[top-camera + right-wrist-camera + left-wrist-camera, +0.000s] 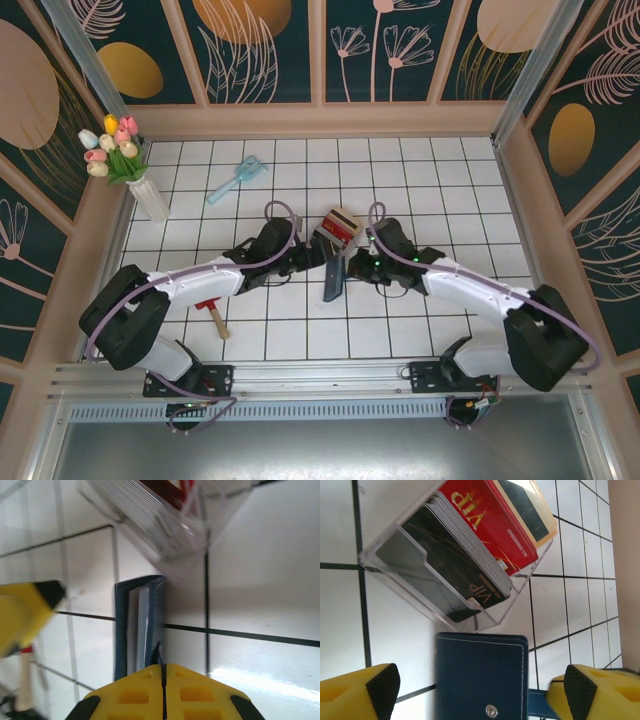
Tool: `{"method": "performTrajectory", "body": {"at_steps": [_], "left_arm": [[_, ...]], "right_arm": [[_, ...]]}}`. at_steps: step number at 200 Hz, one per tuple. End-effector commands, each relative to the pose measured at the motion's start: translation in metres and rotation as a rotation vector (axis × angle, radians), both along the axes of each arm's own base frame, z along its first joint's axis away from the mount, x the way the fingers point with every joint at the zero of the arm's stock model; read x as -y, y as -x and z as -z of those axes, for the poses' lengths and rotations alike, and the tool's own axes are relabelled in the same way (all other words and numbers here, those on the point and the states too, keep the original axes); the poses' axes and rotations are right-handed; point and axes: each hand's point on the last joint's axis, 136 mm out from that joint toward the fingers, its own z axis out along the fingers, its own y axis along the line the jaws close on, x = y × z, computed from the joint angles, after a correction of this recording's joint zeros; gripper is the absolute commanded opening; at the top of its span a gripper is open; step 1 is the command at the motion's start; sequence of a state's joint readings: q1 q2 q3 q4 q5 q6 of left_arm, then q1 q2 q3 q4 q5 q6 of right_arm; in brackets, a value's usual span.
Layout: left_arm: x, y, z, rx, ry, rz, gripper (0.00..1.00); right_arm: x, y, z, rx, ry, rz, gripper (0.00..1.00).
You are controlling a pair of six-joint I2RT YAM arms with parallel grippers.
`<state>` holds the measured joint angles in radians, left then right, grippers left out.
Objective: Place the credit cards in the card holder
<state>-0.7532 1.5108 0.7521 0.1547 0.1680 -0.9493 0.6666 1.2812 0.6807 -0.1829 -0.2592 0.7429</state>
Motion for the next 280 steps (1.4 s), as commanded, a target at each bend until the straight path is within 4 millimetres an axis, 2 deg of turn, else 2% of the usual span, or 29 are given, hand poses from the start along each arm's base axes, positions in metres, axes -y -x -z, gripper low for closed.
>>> {"method": "performTrajectory", "body": {"at_steps": [1,15,51,87,123,139,164,173,182,199,213,233,254,264,280], "left_arm": [[0.014,0.003,-0.006,-0.001,0.051,0.038,0.88],[0.02,0.005,-0.008,0.008,0.062,0.068,0.88],[0.023,0.009,0.016,-0.04,0.021,0.1,0.8],[0.022,0.01,0.019,-0.039,0.02,0.097,0.6],[0.018,0.015,0.029,-0.056,-0.018,0.113,0.28],[0.01,0.014,0.034,-0.055,-0.051,0.091,0.17],[0.004,0.015,0.032,-0.039,-0.06,0.072,0.0],[0.004,0.015,0.03,-0.036,-0.052,0.068,0.0],[0.006,0.015,0.027,-0.03,-0.038,0.07,0.0],[0.004,0.014,0.024,-0.023,-0.034,0.056,0.0],[0.0,0.013,0.024,-0.019,-0.04,0.039,0.0],[-0.001,0.014,0.025,-0.02,-0.025,0.024,0.0],[0.0,0.014,0.026,-0.026,-0.009,0.022,0.0],[0.002,0.013,0.024,-0.025,0.0,0.018,0.0],[0.001,0.013,0.025,-0.027,0.002,0.012,0.0]], "right_arm": [[-0.016,0.003,-0.021,0.017,-0.178,-0.063,0.09],[-0.014,0.002,-0.017,0.007,-0.167,-0.055,0.09],[-0.01,-0.002,-0.01,-0.008,-0.139,-0.04,0.09],[-0.007,-0.002,-0.004,-0.024,-0.125,-0.022,0.1],[-0.005,-0.002,-0.002,-0.03,-0.13,-0.014,0.11],[0.006,-0.004,0.008,-0.045,-0.059,0.023,0.13],[0.053,-0.002,0.056,-0.128,0.216,0.144,0.15],[0.066,0.001,0.069,-0.156,0.283,0.163,0.16],[0.072,0.001,0.074,-0.168,0.312,0.168,0.18],[0.073,-0.007,0.06,-0.126,0.307,0.194,0.23],[0.071,-0.016,0.038,-0.078,0.259,0.209,0.4],[0.065,-0.028,0.001,-0.006,0.194,0.221,0.45],[0.024,-0.026,-0.034,0.051,-0.044,0.087,0.42],[0.009,-0.023,-0.039,0.033,-0.12,0.055,0.37],[-0.013,-0.016,-0.038,0.034,-0.132,-0.005,0.31]]}}
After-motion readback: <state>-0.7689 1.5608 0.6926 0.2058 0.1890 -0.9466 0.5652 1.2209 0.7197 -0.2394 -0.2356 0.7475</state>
